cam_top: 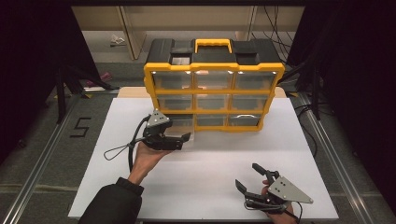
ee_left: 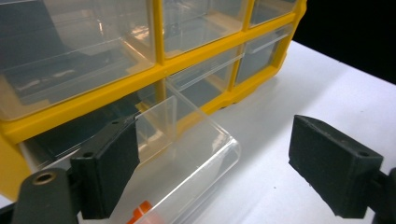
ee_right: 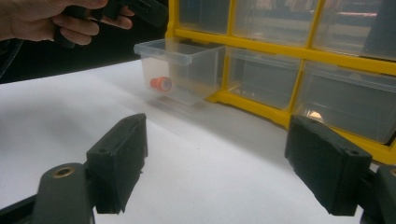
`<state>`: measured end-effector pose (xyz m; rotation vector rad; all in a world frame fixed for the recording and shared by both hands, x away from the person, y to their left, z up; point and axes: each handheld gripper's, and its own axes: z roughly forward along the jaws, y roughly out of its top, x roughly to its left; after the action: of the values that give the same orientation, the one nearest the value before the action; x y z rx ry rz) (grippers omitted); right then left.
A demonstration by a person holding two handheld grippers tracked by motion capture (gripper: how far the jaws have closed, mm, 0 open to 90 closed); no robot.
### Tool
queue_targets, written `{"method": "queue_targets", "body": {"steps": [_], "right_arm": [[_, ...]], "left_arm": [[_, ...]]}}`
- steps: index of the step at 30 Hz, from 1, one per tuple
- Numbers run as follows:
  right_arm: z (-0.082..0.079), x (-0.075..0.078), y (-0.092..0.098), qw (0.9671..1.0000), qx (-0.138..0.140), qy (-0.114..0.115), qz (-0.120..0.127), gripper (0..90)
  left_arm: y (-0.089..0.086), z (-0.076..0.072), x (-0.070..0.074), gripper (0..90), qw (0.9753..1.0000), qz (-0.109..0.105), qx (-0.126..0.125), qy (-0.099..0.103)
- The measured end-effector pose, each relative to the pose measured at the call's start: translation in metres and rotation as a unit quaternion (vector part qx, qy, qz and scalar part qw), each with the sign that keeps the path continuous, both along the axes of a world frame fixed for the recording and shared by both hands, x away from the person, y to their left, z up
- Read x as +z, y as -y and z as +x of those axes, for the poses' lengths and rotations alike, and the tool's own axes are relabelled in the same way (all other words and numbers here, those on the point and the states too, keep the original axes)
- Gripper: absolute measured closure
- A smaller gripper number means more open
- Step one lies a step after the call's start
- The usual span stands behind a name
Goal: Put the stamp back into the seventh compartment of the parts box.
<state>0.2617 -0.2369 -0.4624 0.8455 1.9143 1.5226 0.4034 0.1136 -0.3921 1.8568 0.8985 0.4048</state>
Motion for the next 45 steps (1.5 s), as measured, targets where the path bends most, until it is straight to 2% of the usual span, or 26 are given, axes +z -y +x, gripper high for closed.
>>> {"method": "queue_targets", "body": {"steps": [25,30,39,45], "right_arm": [[0.000,0.000,0.000,1.0000,0.000,0.000,0.000,22.0],[0.000,0.000,0.000,1.0000,0.000,0.000,0.000,22.0],[0.000,0.000,0.000,1.0000,0.000,0.000,0.000,22.0],[0.000,0.000,0.000,1.0000,0.000,0.000,0.000,22.0]], "left_arm": [[0.000,-0.011,-0.005,15.8,0.9991,-0.031,-0.022,0.018],[0.000,-0.014,-0.006,15.8,0.9990,-0.032,-0.027,0.017],[-0.001,-0.017,-0.009,15.9,0.9981,-0.050,-0.033,0.015],[-0.004,-0.018,-0.012,15.8,0.9980,-0.051,-0.035,0.015]]}}
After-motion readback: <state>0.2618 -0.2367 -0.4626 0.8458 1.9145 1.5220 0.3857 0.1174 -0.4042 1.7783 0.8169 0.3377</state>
